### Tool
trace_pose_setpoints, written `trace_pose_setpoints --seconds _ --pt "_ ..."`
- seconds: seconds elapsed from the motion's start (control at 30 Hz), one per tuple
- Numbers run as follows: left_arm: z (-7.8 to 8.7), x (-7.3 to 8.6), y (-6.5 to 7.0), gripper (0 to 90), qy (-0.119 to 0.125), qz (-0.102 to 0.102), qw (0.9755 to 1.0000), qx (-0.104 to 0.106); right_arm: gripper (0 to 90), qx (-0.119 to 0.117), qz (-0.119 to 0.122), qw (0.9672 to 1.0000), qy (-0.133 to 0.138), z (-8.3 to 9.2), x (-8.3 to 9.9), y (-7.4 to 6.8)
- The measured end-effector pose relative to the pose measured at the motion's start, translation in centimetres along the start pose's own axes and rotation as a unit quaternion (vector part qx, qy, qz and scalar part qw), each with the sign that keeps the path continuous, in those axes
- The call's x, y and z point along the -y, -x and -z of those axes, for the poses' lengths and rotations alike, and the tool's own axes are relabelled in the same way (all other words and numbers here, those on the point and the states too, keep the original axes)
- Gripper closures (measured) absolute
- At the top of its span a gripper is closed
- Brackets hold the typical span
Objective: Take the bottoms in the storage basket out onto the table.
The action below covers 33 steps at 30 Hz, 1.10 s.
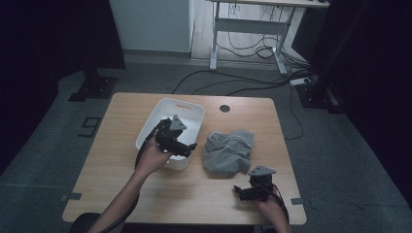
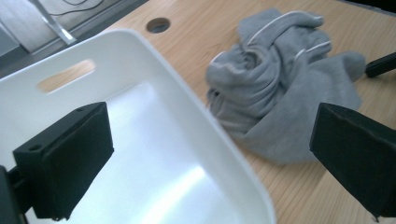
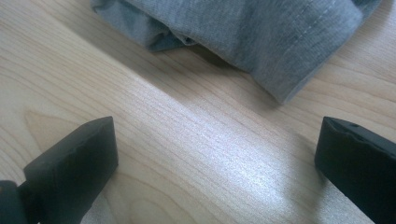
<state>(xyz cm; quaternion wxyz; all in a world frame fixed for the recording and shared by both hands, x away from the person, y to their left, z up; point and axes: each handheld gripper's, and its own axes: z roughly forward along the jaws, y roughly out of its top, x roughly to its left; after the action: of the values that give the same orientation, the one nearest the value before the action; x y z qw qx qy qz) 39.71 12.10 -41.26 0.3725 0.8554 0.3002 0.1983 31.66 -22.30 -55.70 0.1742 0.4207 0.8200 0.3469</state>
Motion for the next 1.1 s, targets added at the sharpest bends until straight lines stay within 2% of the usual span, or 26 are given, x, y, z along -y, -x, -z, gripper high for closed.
trace_pose_setpoints --seconds 0.13,0.3,0.67,0.8,1.0,1.1 --pt "1.1 1.6 -1.1 0.0 -0.002 0.005 0.9999 -0.012 0.0 0.001 -0.002 1.0 -0.001 0.0 0.0 0.0" --pt "2.3 3.6 -2.5 0.0 0.006 0.033 0.9992 -0.024 0.0 0.003 -0.003 1.0 0.0 0.0 0.0 -0.1" --pt "5.4 8.7 -5.4 0.0 0.012 0.068 0.9959 -0.057 0.0 0.004 -0.006 1.0 -0.002 0.1 0.0 -0.1" --pt "6.2 10.5 -6.0 0.0 0.021 0.082 0.9944 -0.064 0.0 0.004 -0.006 1.0 -0.002 0.1 0.0 -0.1" --pt "6.9 13.0 -6.3 0.0 0.021 0.095 0.9927 -0.071 0.0 0.004 -0.006 1.0 -0.002 0.1 0.0 -0.1" --pt "6.8 14.6 -6.3 0.0 0.028 0.102 0.9923 -0.064 0.0 0.005 -0.007 1.0 -0.002 0.1 0.0 -0.1"
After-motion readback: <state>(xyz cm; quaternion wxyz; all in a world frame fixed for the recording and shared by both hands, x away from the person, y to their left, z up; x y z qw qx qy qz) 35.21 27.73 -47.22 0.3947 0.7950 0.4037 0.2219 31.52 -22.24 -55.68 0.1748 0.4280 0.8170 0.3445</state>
